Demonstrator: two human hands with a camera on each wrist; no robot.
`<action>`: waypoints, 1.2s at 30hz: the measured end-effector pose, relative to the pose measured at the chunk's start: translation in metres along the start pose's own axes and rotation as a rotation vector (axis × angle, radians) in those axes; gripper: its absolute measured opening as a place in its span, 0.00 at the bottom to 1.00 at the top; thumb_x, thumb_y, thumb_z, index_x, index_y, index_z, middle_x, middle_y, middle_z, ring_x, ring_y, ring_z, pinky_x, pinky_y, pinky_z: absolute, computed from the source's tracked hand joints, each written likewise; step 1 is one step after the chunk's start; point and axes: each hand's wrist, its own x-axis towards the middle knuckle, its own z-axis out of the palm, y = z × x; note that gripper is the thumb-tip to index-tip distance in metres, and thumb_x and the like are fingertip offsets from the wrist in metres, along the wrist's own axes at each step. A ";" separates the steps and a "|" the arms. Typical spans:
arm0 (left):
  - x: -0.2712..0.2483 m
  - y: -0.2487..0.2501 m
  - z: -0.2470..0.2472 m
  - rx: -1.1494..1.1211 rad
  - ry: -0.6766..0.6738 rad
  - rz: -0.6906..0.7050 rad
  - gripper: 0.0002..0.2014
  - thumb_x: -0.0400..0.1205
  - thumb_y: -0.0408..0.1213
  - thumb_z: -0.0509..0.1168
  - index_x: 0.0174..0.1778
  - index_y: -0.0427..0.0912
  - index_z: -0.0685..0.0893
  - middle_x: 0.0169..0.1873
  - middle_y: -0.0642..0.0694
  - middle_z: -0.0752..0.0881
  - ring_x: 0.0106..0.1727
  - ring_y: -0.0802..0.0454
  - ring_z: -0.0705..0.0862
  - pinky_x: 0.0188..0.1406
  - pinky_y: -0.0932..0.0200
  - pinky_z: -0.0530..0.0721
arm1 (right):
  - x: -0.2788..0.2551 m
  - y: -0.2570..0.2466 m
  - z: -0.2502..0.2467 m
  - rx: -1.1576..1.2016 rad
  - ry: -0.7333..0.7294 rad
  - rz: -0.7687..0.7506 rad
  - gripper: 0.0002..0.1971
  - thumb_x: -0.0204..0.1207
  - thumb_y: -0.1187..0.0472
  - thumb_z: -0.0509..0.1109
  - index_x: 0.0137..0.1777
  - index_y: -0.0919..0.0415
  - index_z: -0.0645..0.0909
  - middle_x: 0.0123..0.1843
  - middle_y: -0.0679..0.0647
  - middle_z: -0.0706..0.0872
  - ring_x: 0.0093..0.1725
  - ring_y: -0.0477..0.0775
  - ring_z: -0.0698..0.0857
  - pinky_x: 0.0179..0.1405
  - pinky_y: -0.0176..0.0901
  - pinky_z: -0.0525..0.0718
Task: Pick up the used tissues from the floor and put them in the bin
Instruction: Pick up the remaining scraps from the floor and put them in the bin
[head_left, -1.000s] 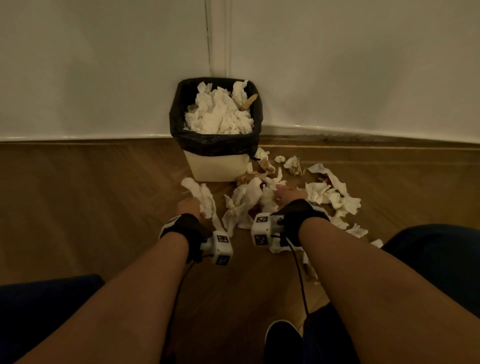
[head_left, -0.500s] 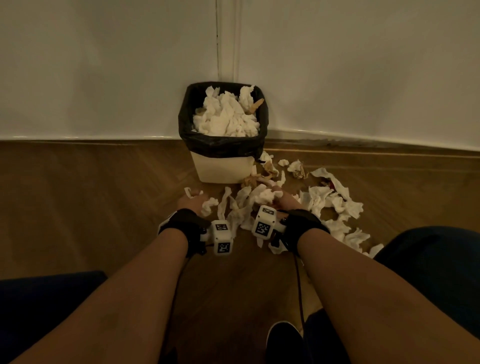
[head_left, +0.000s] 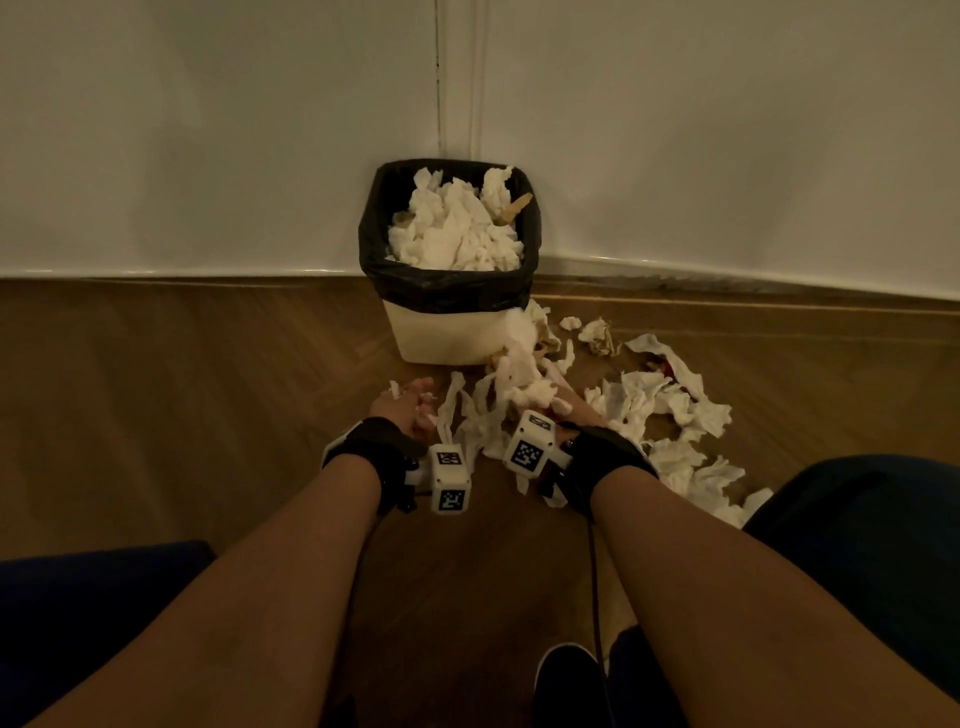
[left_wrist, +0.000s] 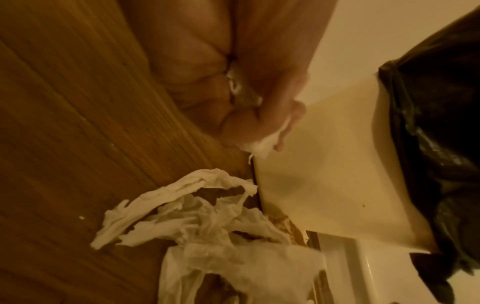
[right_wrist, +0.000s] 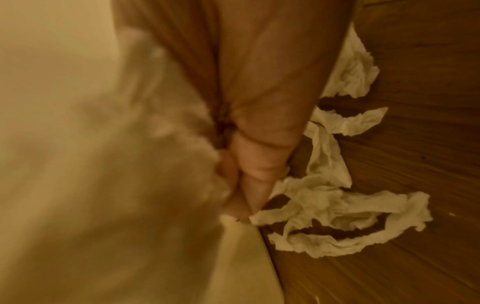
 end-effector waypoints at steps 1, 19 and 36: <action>0.000 -0.001 -0.001 0.016 -0.023 0.013 0.14 0.87 0.39 0.56 0.62 0.38 0.81 0.32 0.47 0.73 0.20 0.58 0.69 0.10 0.73 0.65 | 0.003 -0.001 -0.001 -0.082 0.040 0.011 0.09 0.84 0.53 0.59 0.55 0.47 0.81 0.44 0.54 0.84 0.50 0.56 0.82 0.49 0.37 0.82; 0.011 0.000 0.005 0.391 -0.061 0.094 0.32 0.78 0.13 0.53 0.74 0.46 0.71 0.72 0.34 0.69 0.58 0.38 0.79 0.55 0.49 0.80 | 0.018 -0.011 0.008 -0.381 0.101 -0.014 0.23 0.85 0.59 0.58 0.79 0.62 0.64 0.42 0.49 0.83 0.44 0.47 0.78 0.46 0.39 0.81; -0.027 0.032 0.028 -0.023 -0.255 0.081 0.12 0.86 0.37 0.50 0.36 0.47 0.69 0.16 0.51 0.70 0.12 0.59 0.61 0.17 0.70 0.60 | -0.019 -0.036 0.050 0.018 -0.018 -0.131 0.13 0.80 0.65 0.51 0.36 0.60 0.72 0.27 0.54 0.75 0.27 0.49 0.71 0.21 0.30 0.66</action>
